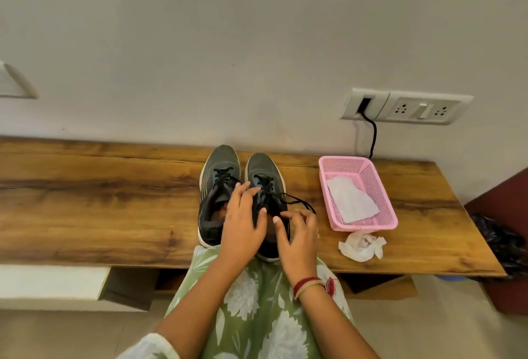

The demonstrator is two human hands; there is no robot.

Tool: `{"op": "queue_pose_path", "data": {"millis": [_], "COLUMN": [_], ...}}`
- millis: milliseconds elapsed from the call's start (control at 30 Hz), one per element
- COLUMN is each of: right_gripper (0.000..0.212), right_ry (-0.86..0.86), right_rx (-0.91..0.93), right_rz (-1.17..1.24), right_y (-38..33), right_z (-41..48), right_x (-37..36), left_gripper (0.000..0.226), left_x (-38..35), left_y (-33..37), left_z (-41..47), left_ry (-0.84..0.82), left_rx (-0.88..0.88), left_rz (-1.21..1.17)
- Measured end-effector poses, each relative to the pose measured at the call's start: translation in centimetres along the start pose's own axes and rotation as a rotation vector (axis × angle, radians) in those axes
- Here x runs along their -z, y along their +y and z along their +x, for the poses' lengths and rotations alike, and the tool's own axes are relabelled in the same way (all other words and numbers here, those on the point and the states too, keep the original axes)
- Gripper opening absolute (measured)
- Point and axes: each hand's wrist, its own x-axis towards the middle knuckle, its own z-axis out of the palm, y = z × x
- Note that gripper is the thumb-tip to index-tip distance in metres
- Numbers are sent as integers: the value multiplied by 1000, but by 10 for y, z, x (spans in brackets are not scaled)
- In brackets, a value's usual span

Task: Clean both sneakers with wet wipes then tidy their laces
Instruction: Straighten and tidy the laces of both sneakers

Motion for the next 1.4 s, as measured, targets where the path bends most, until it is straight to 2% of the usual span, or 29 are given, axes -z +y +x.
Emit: {"op": "queue_pose_path", "data": {"millis": [133,200,267,433,633,767,933,1167,1267,1400], "right_gripper": [18,22,27,29,13,10,24,47,44,30], "right_ry": [82,47,-16,-121,38,-22,-19,-176,-213,-253], "right_rx": [-215,-293,-316,-295,-294,-329,-381,-372,-429,-365], "right_rz": [123,129,131,132,158,106,300,536,706,701], "right_y": [9,12,14,13,7,9,10,2,-6,-24], "right_z": [20,29,34,34,28,31,31,38,50,65], "right_x": [-5,-10,-15,-20,-10,-14,-13,-13,-4,10], "left_gripper": [49,55,58,57,45,32,19,20,17,7], "left_x": [-21,-27,-30,-32,-30,-32,-34,-37,-37,-29], "left_y": [2,-2,-7,-9,-11,-12,-16,-18,-18,-16], "left_z": [31,37,36,35,27,24,26,27,27,33], "left_ry": [-117,-201,-254,-231,-218,-192,-187,-164,-127,-144], "left_rx": [249,364,400,394,281,184,139,84,91,88], "left_rz": [-66,-65,-55,-54,21,23,27,34,-31,-73]}}
